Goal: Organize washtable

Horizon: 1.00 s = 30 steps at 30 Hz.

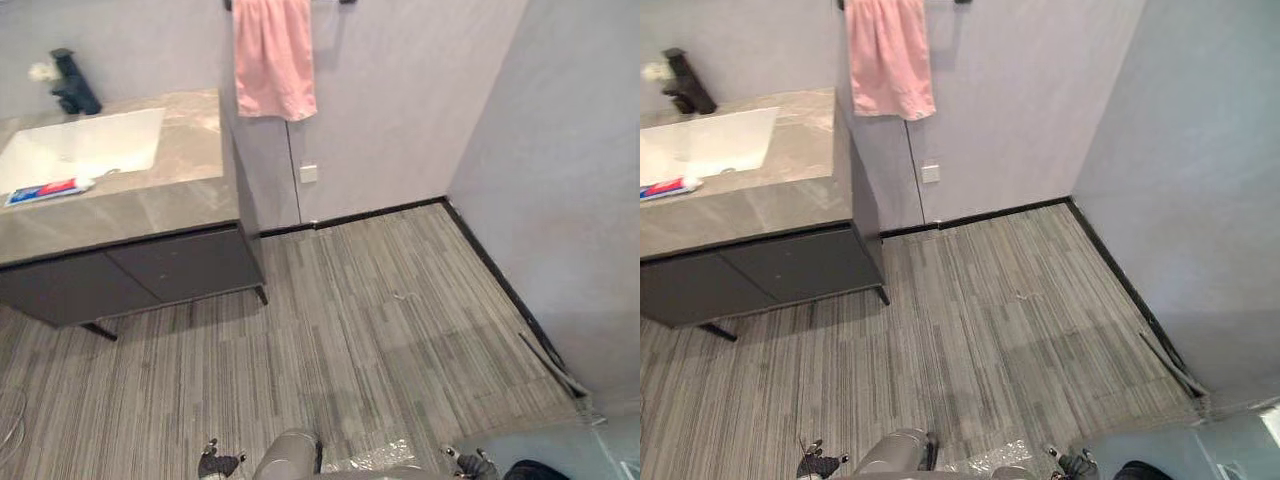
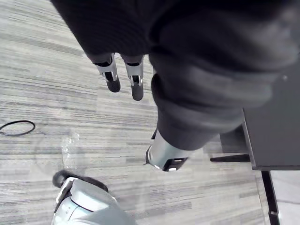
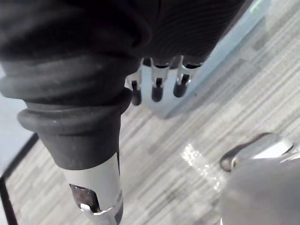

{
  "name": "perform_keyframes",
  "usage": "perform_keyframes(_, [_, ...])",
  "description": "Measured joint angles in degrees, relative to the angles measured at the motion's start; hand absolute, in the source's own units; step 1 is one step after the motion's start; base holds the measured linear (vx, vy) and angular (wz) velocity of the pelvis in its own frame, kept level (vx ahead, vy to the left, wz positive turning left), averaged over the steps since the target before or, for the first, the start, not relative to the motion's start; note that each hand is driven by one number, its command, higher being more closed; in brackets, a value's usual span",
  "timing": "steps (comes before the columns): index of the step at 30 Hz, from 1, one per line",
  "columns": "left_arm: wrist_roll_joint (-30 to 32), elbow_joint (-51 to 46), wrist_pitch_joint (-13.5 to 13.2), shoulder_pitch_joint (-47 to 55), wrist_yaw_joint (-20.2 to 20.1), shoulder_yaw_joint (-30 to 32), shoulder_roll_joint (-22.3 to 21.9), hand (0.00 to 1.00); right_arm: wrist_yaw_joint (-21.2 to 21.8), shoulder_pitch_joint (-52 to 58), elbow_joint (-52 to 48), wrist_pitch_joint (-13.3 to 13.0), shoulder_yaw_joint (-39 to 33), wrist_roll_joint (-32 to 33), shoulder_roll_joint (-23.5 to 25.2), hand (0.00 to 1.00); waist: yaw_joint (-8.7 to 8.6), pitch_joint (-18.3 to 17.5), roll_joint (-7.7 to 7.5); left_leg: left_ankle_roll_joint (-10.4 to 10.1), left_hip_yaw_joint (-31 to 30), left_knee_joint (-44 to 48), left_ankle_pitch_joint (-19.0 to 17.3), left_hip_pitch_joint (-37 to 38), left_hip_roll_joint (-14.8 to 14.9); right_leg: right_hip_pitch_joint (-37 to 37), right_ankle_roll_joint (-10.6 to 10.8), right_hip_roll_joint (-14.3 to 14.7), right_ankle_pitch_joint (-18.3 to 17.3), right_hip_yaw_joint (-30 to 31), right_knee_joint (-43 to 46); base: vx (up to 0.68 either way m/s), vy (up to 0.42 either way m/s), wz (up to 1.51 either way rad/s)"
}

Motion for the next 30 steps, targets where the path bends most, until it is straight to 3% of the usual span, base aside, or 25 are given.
perform_keyframes(2, [0.08, 0.01, -0.09, -0.35, 0.02, -0.04, 0.60, 0.00, 0.21, 0.48, -0.26, 0.02, 0.74, -0.82, 0.71, 0.00, 1.06, -0.74, -1.80, 1.18, 3.18, 0.13, -2.18, 1.58, -1.11, -0.03, 1.91, -2.20, -1.33, 2.23, 2.29, 0.32, 0.247, -0.71])
perform_keyframes(4, [0.16, 0.29, 0.01, -0.32, 0.06, -0.08, 0.90, 0.00, 0.19, 0.53, -0.83, 0.04, 0.81, -1.20, 1.22, 0.00, 0.66, -0.85, -1.98, 3.24, 5.01, -0.40, -3.38, 4.19, -1.71, -1.15, 3.34, -3.25, -1.10, 1.09, 7.12, 0.37, 0.260, -0.50])
perform_keyframes(6, [0.14, 0.29, 0.05, -0.57, 0.06, -0.10, 1.07, 0.00, 0.27, 0.44, -1.07, 0.02, 0.87, -1.63, 1.45, 0.00, 0.81, -0.46, -2.16, 4.33, 6.16, -2.60, -4.06, 7.52, -1.99, -5.08, 6.58, -3.46, 0.60, -1.32, 17.20, 0.35, 0.196, -0.39])
perform_keyframes(7, [0.00, 0.29, 0.07, -0.99, 0.07, -0.10, 1.12, 0.00, 0.28, 0.26, -1.19, -0.04, 0.61, -1.62, 1.39, 0.00, 0.63, -0.31, -1.97, 4.55, 5.99, -4.80, -4.19, 10.55, -2.11, -9.01, 6.72, -4.63, 0.75, -6.11, 25.18, 0.37, 0.130, -0.18])
perform_keyframes(10, [-0.20, 0.93, 0.14, -2.39, 0.02, -0.27, 0.59, 0.00, 0.27, -0.36, -1.26, -0.14, 0.67, -1.93, 0.36, 0.00, 0.71, 0.58, -0.89, 4.52, 5.30, -9.97, -4.18, 17.86, -0.95, -12.27, 3.91, -6.82, -0.77, -15.86, 29.64, 0.37, 0.050, -0.08])
perform_keyframes(12, [-1.02, 1.36, 0.05, -4.44, -0.09, -0.96, -0.10, 0.00, 0.27, -0.80, -1.27, -0.44, 0.68, -2.81, -0.02, 0.00, 0.57, 0.77, -0.37, 3.62, 5.22, -13.89, -4.63, 23.80, 1.31, -15.46, 2.63, -5.86, -1.30, -21.80, 25.21, 0.42, -0.033, 0.02])
perform_keyframes(14, [-0.98, 2.35, 0.01, -6.65, -0.09, -3.09, -1.13, 0.00, 0.33, -1.37, -1.79, -0.60, 0.61, -2.74, -0.10, 0.00, 0.11, 0.87, -0.32, 2.44, 3.94, -14.41, -5.30, 25.77, 2.41, -20.73, 1.30, -3.63, -0.15, -21.43, 20.54, 0.40, -0.089, 0.17])
perform_keyframes(16, [-0.58, 2.95, 0.02, -7.22, -0.15, -3.09, -2.26, 0.00, 0.36, -1.83, -2.32, -0.56, 0.67, -2.76, 0.22, 0.00, -1.00, 0.91, -0.43, 1.60, 2.09, -14.70, -5.77, 26.94, 2.70, -23.00, 0.17, -1.57, 4.04, -20.45, 14.98, 0.46, -0.150, 0.34])
perform_keyframes(17, [-0.47, 2.87, -0.06, -7.37, -0.31, -2.87, -2.24, 0.00, 0.32, -1.37, -2.32, -0.64, 0.59, -2.61, 0.82, 0.00, -1.00, 0.79, -1.39, 1.37, 0.34, -15.01, -5.90, 28.65, 1.91, -22.65, -1.99, -1.67, 11.65, -19.86, 8.90, 0.53, -0.213, 0.43])
perform_keyframes(18, [-0.47, 3.42, 0.01, -7.92, -0.17, -2.51, -3.23, 0.00, 0.50, -1.96, -2.28, -0.71, 0.28, -2.35, 0.44, 0.00, -1.10, 0.65, -0.45, 0.77, -1.83, -14.48, -5.80, 30.20, 2.69, -22.21, -2.48, -1.98, 13.14, -20.79, 11.41, 0.54, -0.227, 0.45])
perform_keyframes(20, [-0.42, 3.24, -0.14, -8.48, -0.16, -2.12, -5.19, 0.00, 1.21, -2.44, -2.31, -0.75, 0.22, -2.71, -0.30, 0.00, -1.15, 0.91, 1.25, -2.15, -3.79, -10.22, -3.62, 28.03, 3.17, -20.84, -3.32, -2.13, 11.32, -22.09, 11.03, 0.50, -0.237, 0.46])
perform_keyframes(21, [-0.42, 2.76, -0.30, -8.85, -0.31, -1.92, -5.38, 0.00, 1.38, -2.54, -2.19, -0.69, 0.39, -2.70, -0.92, 0.00, -1.23, 1.04, 2.15, -2.17, -4.63, -3.16, -0.85, 24.47, 2.58, -18.75, -3.41, -2.23, 10.27, -23.21, 8.93, 0.58, -0.252, 0.58])
perform_keyframes(22, [-0.53, 2.64, -0.16, -9.58, -0.31, -0.91, -5.87, 0.00, 1.31, -3.38, -2.06, -0.52, 0.60, -2.68, -1.28, 0.00, -1.55, 2.47, 2.70, -3.03, -4.42, 8.13, 4.83, 19.84, 2.27, -14.00, -3.43, -1.94, 10.10, -24.12, 4.77, 0.48, -0.187, 0.52])
perform_keyframes(23, [-0.60, 2.18, -0.16, -9.62, -0.27, -0.20, -5.87, 0.00, 1.33, -3.52, -2.03, -0.42, 0.69, -2.69, -1.24, 0.00, -1.58, 3.35, 2.16, -3.58, -4.01, 13.80, 6.12, 17.43, 2.69, -11.38, -3.44, -1.87, 10.10, -24.37, 2.73, 0.52, -0.178, 0.45])
perform_keyframes(24, [-0.65, 0.80, -0.39, -9.44, -0.23, 0.37, -5.49, 0.00, 1.32, -3.49, -1.88, -0.46, 0.72, -2.67, -0.92, 0.00, -0.84, 4.14, 2.32, -3.20, 0.29, 25.87, 5.33, 12.03, 4.65, -4.83, -3.67, -1.23, 9.99, -24.86, -1.89, 0.39, -0.131, 0.26])
perform_keyframes(26, [-0.66, -0.48, -0.61, -9.31, -0.21, 0.25, -5.10, 0.00, 1.32, -4.58, -0.50, -0.48, 1.30, -2.61, -0.46, 0.00, -0.53, 4.90, 1.23, -1.96, 5.99, 32.22, 4.42, 5.84, 7.38, 1.36, -3.86, -1.22, 9.86, -25.25, -5.98, 0.35, -0.109, 0.14])
perform_keyframes(28, [-0.78, -1.30, -0.63, -9.32, -0.23, -0.51, -4.85, 0.00, 1.34, -5.13, -0.55, -0.49, 1.92, -2.56, 0.44, 0.00, -0.07, 4.91, 1.19, -2.31, 9.37, 28.78, 1.94, 0.43, 8.88, 4.82, -3.43, -1.44, 9.79, -25.31, -9.34, 0.28, -0.052, -0.08])
perform_keyframes(30, [-0.80, -1.71, -0.68, -9.39, -0.20, -0.68, -4.83, 0.00, 1.33, -5.71, -0.66, -0.42, 1.86, -2.57, 1.50, 0.00, 1.01, 5.00, 1.05, -1.88, 11.85, 17.66, 0.63, -2.40, 9.05, 7.82, -2.26, -2.32, 9.13, -24.99, -11.13, 0.34, 0.037, -0.06])
